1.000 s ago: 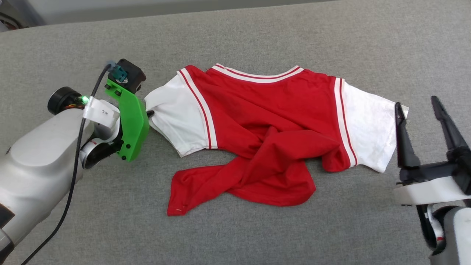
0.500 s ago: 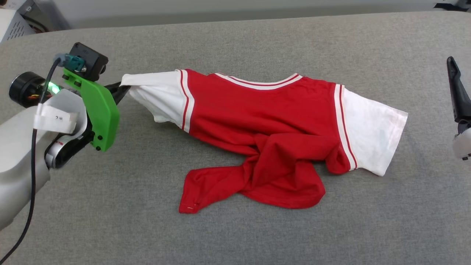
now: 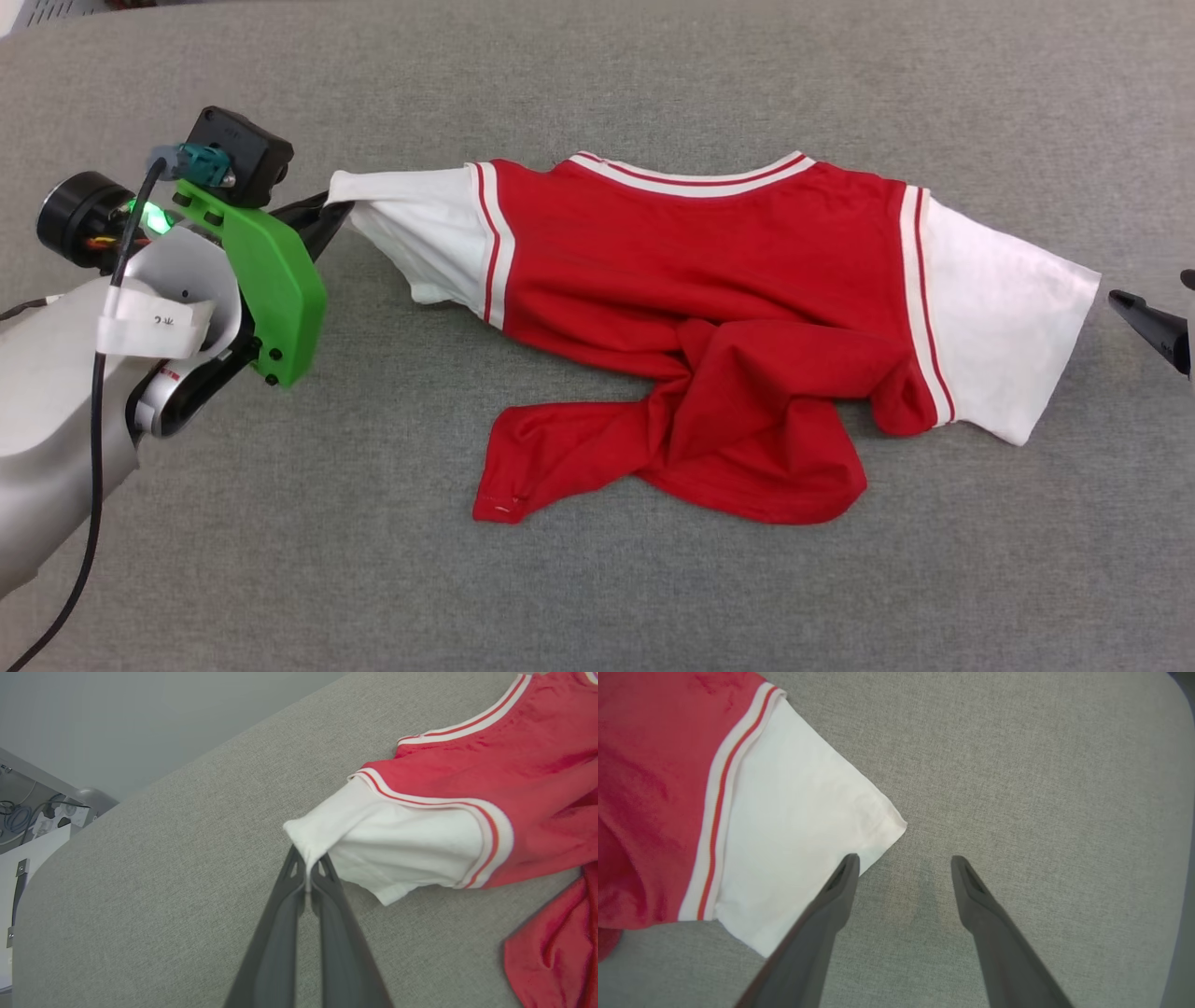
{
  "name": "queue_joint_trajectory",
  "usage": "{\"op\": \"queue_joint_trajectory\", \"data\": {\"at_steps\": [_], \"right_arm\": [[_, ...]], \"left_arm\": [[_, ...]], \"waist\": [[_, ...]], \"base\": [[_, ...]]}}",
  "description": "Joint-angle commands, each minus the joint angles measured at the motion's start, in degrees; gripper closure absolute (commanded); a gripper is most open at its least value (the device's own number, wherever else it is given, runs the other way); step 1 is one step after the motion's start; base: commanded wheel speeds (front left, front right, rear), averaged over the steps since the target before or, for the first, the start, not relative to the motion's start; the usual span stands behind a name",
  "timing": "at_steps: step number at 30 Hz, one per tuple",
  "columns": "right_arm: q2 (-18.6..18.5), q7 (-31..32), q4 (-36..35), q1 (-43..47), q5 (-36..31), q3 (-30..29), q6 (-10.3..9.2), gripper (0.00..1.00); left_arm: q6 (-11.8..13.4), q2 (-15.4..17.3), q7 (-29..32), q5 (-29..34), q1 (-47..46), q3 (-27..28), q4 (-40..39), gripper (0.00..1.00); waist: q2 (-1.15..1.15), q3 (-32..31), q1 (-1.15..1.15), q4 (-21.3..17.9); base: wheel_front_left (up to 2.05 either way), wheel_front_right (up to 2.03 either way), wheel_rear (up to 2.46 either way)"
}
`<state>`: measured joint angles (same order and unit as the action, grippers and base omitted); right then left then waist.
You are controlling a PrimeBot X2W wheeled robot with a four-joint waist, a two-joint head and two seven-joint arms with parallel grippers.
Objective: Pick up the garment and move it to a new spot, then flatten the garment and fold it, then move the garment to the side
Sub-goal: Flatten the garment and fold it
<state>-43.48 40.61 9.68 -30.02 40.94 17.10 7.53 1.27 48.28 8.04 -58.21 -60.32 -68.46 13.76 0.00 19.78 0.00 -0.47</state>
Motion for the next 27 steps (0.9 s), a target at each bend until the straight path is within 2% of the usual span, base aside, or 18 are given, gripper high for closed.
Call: {"op": "queue_joint_trajectory", "data": {"at_steps": [1,5,10,15,19,20,21,27], "right_arm": [[-0.43,1.18,0.75,-1.73,0.17,0.95,-0.04,0.0],[-0.05,2.35,3.83,-4.58,0.38,3.13,-0.04,0.0],[1.69,0.91,8.51,-7.09,0.07,5.98,-0.04,0.0],[3.33,0.47,11.76,-5.72,1.93,11.22,-0.04,0.0],[3.17,-0.76,13.0,-4.62,4.12,14.34,-0.04,0.0],[2.9,-1.36,13.0,-4.65,4.37,14.88,-0.04,0.67],[2.64,-2.57,13.13,-4.79,4.67,15.16,-0.04,1.0],[1.99,-10.76,14.26,-6.37,5.77,14.29,-0.04,1.0]], "left_arm": [[0.45,-0.09,-0.55,1.05,-0.4,0.22,-0.41,1.0],[0.83,-0.4,-0.9,1.79,-1.22,0.36,-1.36,1.0],[1.1,-0.69,-1.39,2.52,-2.23,0.62,-2.12,1.0],[1.16,-1.12,-1.91,2.89,-2.39,0.53,-2.05,1.0],[0.88,-1.56,-2.23,2.7,-1.89,0.25,-1.12,1.0],[0.78,-1.64,-2.26,2.64,-1.77,0.18,-0.9,1.0],[0.66,-1.76,-2.37,2.5,-1.56,0.12,-0.6,1.0],[0.34,-1.92,-3.36,2.46,-0.85,-0.08,0.73,1.0]], "waist": [[0.0,1.78,0.0,1.32],[0.0,3.69,0.0,2.23],[0.0,6.03,0.0,3.1],[0.0,6.82,0.0,3.5],[0.0,5.96,0.0,3.34],[0.0,5.74,0.0,3.26],[0.0,5.32,0.0,3.11],[0.0,2.22,0.0,2.18]], "base": [[0.0,0.0,0.0],[0.0,0.0,0.0],[0.0,0.0,0.0],[0.0,0.0,0.0],[0.0,0.0,0.0],[0.0,0.0,0.0],[0.0,0.0,0.0],[0.0,0.0,0.0]]}}
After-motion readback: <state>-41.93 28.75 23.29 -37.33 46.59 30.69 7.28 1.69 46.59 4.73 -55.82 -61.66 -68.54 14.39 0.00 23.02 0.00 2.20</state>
